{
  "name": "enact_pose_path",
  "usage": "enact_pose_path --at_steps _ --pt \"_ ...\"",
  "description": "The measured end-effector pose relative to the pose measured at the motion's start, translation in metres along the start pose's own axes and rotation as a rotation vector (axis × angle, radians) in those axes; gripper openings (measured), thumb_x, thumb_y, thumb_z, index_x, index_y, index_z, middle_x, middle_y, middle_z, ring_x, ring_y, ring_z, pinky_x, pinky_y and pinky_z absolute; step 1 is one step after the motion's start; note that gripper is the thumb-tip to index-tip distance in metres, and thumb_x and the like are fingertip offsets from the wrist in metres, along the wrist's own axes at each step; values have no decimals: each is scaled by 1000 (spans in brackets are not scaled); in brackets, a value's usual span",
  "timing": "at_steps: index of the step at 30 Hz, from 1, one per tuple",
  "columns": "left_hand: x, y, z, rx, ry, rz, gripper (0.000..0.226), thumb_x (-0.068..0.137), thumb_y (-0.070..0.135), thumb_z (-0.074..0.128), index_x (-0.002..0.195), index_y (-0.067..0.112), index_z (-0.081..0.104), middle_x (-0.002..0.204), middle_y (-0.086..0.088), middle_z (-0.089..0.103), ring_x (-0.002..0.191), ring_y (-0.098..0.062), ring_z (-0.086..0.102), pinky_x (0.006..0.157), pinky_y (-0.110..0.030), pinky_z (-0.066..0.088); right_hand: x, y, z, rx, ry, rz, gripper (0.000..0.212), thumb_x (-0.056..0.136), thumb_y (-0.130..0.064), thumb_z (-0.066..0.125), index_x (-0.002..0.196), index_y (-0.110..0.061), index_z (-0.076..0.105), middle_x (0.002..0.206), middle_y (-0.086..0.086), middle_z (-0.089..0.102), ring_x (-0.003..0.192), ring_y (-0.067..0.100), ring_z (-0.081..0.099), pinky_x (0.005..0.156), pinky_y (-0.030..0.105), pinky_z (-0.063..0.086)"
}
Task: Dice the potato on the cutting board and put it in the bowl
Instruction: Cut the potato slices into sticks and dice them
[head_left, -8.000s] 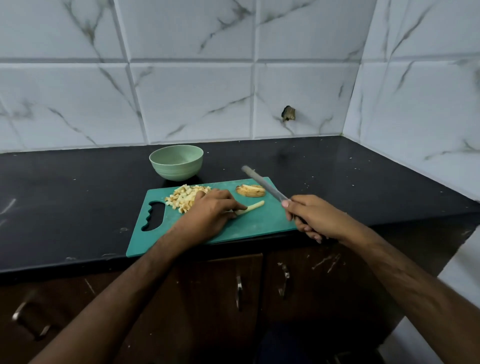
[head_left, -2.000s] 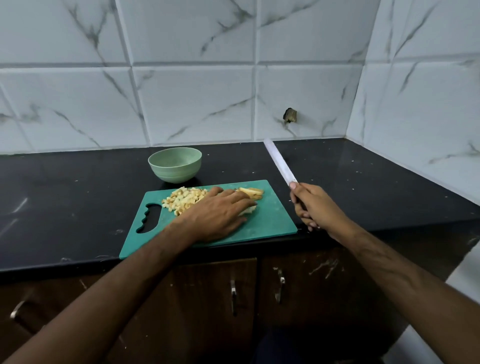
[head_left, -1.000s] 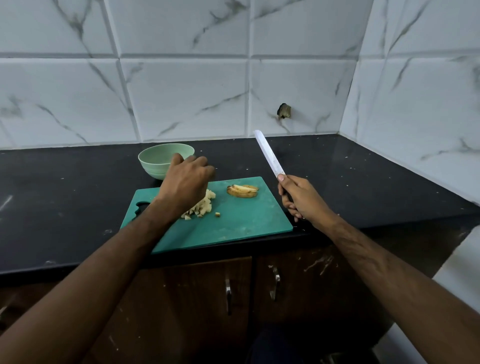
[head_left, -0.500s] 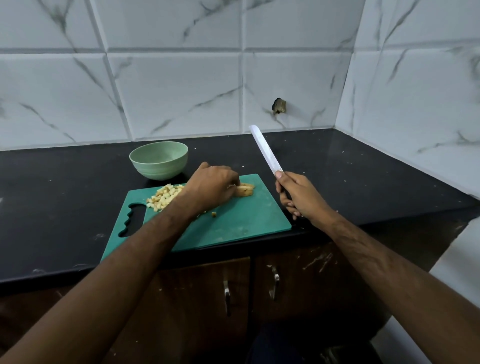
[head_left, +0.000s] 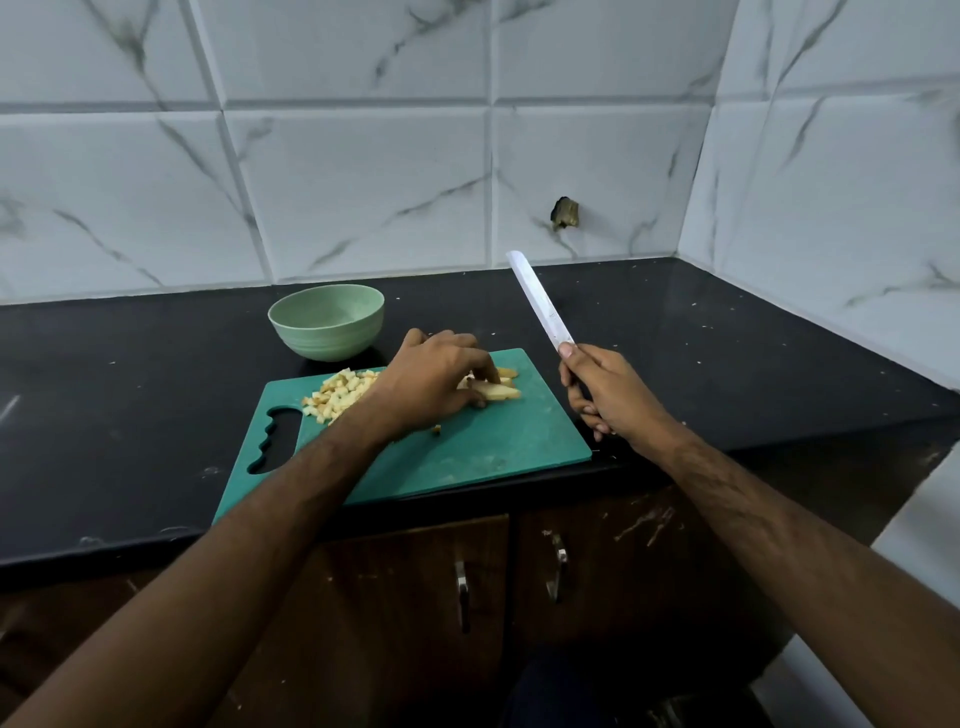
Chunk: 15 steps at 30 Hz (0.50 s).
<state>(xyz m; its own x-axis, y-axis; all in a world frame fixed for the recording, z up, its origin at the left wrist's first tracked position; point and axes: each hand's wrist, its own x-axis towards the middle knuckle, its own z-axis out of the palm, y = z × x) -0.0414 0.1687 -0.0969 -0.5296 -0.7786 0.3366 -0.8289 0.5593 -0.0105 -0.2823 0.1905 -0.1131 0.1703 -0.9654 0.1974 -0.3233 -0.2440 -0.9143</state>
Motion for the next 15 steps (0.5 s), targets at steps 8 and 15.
enact_pose_path --at_steps 8,15 --pt "-45 -13 -5 -144 -26 74 39 92 19 63 127 36 62 121 17 58 116 -2 53 85 -36 32 -3 -2 0 -30 -7 -8 42 109 -41 40 85 -9 52 48 -5 39 35 8 31 37 23 33" --pt "-80 -16 2 -38 53 111 33 97 57 44 112 40 67 113 18 63 112 -4 55 90 -38 34 -4 -5 2 -77 -26 21 42 108 -43 41 84 -11 52 49 -5 40 37 8 33 39 23 33"
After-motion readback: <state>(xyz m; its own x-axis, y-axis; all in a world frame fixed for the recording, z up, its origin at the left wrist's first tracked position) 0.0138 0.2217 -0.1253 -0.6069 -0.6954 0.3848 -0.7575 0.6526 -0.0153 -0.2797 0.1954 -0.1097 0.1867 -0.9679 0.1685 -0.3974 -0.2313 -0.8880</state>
